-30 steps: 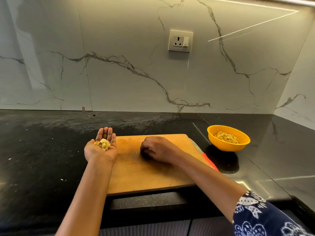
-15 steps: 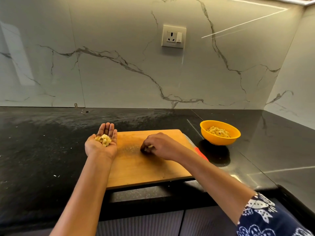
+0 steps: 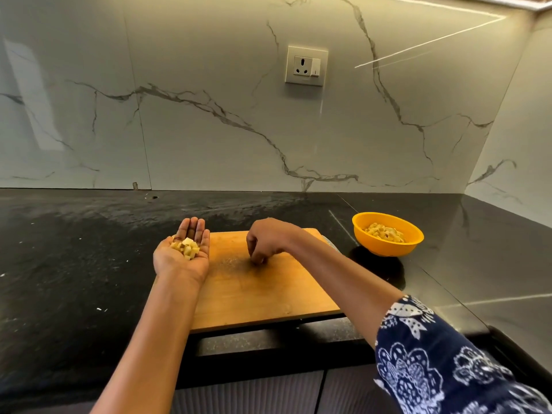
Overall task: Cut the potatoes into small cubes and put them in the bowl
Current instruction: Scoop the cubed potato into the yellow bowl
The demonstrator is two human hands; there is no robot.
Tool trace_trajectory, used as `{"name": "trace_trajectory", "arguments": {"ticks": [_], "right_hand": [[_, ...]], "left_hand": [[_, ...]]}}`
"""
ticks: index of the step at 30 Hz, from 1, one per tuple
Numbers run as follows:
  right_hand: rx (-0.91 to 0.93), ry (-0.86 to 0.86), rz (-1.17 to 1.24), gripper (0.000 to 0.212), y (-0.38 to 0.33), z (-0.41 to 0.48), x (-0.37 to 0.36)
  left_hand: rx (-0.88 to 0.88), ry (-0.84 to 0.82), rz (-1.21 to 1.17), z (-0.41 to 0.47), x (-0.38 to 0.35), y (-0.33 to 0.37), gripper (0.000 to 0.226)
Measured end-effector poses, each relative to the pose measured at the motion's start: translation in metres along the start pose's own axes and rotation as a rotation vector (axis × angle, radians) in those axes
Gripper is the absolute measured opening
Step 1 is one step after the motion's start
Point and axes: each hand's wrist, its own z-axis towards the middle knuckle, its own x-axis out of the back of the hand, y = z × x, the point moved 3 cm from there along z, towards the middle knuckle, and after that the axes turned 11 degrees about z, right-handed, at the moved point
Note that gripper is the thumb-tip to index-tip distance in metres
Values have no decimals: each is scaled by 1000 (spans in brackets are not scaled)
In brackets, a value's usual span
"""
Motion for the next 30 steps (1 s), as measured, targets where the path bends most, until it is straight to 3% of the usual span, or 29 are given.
{"name": "trace_trajectory", "arguments": {"ticks": [5,13,18,22,30], "right_hand": [[-88,-133,219,22,7,4,6],[-62,-181,180,20,12,-2,11],[-57,-189,121,5,4,1,6],[-44,-168,84,8,3,4,2],[-37,-188,195,9,12,0,3]], "left_hand": [[4,5,-13,0,-1,0,48],[6,-1,-32,0,-6,-2,49],[8,-10,-39,1,-5,-2,49],[14,-12,-23,1,-5,-3,49],[25,-31,-42,4,-13,-10,50]]}}
